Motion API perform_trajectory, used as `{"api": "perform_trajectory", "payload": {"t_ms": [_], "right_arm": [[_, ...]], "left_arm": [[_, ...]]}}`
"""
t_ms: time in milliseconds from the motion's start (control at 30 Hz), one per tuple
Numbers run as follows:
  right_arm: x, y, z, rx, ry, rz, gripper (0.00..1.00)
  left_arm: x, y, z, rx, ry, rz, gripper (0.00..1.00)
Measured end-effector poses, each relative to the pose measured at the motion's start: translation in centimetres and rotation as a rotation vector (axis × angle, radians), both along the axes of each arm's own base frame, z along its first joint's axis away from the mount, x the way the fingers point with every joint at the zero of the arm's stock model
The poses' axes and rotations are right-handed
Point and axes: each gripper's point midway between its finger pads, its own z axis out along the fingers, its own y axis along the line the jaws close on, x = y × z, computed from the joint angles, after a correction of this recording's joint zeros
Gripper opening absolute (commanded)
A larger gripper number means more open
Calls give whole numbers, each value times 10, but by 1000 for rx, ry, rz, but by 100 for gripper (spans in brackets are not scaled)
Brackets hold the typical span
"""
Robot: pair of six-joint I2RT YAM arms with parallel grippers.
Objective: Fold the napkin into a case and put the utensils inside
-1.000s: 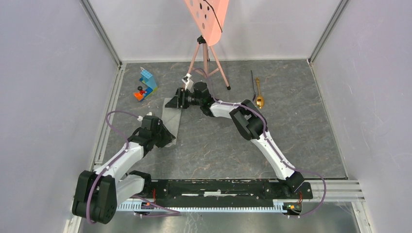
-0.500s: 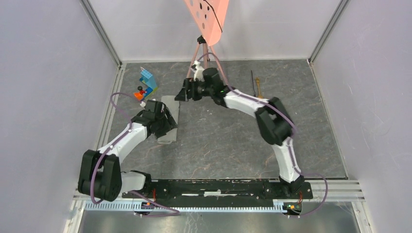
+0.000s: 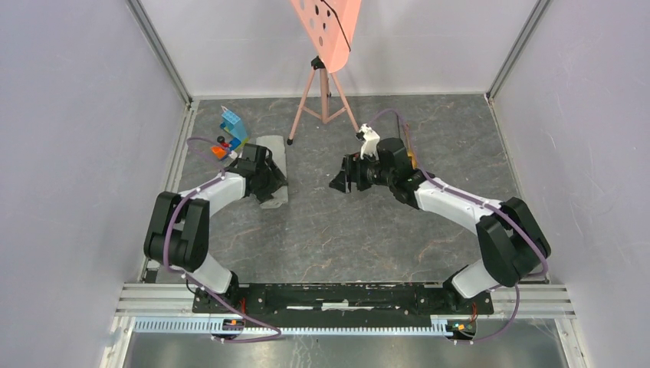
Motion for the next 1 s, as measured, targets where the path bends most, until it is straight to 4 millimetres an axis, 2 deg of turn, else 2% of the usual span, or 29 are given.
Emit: {"api": "perform_trajectory", "payload": {"t_ms": [100, 200, 400, 533, 633, 733, 833, 933, 967, 1000], "right_arm": [[0, -21, -11, -63, 5, -40, 81], [11, -44, -5, -82, -23, -97, 81], [38, -90, 4, -94, -53, -215, 81], [45, -107, 0, -115, -48, -252, 81], [51, -126, -8, -180, -49, -292, 82], [62, -153, -18, -268, -47, -362, 82], [80, -180, -30, -380, -24, -433, 80], [108, -204, -39, -477, -1, -498, 76], [116, -212, -42, -502, 6, -517, 75], [122, -219, -44, -519, 11, -531, 72]], "left_arm": [[25, -12, 3, -66, -43, 43, 72], [36, -20, 6, -126, -74, 91, 74], [30, -38, 10, -224, -118, 158, 78], [20, -54, 15, -258, -130, 135, 84], [10, -55, 23, -244, -126, 102, 88], [1, -52, 53, -225, -183, 32, 90], [-3, -54, 112, -222, -323, -87, 90], [-9, -60, 176, -236, -486, -219, 90], [-15, -63, 193, -242, -533, -265, 90], [-20, -64, 203, -245, -559, -300, 90]]}}
